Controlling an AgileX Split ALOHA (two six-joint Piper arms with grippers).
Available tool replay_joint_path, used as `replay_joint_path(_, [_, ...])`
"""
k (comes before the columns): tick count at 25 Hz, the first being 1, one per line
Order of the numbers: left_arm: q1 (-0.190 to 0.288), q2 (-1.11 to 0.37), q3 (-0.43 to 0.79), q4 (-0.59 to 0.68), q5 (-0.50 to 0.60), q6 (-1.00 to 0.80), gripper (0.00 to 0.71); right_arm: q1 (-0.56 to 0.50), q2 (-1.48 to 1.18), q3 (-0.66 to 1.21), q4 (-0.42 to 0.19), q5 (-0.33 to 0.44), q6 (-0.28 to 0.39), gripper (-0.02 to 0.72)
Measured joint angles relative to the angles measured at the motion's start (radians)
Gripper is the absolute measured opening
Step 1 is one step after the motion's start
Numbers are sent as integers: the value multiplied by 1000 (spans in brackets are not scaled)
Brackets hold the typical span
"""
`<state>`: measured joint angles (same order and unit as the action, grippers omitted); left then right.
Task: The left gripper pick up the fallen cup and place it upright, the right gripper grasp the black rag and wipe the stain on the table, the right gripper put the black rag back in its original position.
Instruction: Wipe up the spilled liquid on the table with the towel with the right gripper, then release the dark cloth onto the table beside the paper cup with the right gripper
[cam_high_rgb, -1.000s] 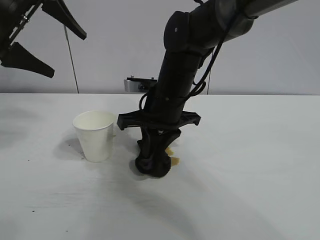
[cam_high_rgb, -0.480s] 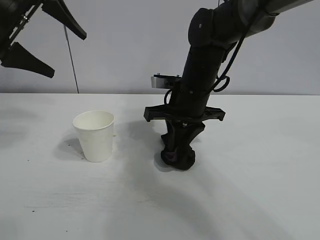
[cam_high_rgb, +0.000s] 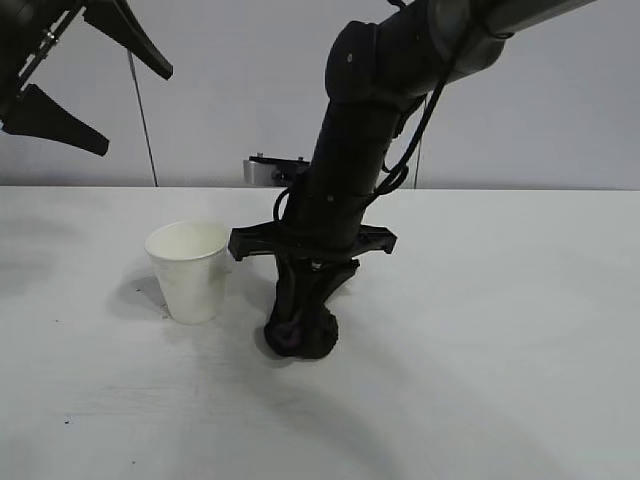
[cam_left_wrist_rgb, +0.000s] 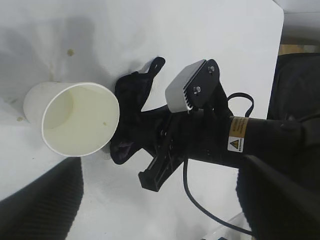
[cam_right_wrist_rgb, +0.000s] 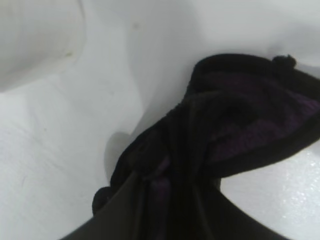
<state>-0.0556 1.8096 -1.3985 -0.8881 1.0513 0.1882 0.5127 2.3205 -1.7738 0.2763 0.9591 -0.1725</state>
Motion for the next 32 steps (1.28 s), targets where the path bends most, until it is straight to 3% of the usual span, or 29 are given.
replay_joint_path(6, [0, 0, 0, 0, 1, 0, 603, -43, 0, 0, -45, 32, 13, 124])
replay_joint_path(12, [0, 0, 0, 0, 1, 0, 603, -144, 0, -14, -69, 135, 16, 124])
replay_joint_path(17, [0, 0, 0, 0, 1, 0, 603, -222, 0, -69, -148, 209, 16, 124])
replay_joint_path(20, [0, 0, 0, 0, 1, 0, 603, -267, 0, -103, -165, 236, 16, 124])
replay_joint_path(32, [0, 0, 0, 1, 1, 0, 603, -302, 0, -112, -174, 249, 16, 124])
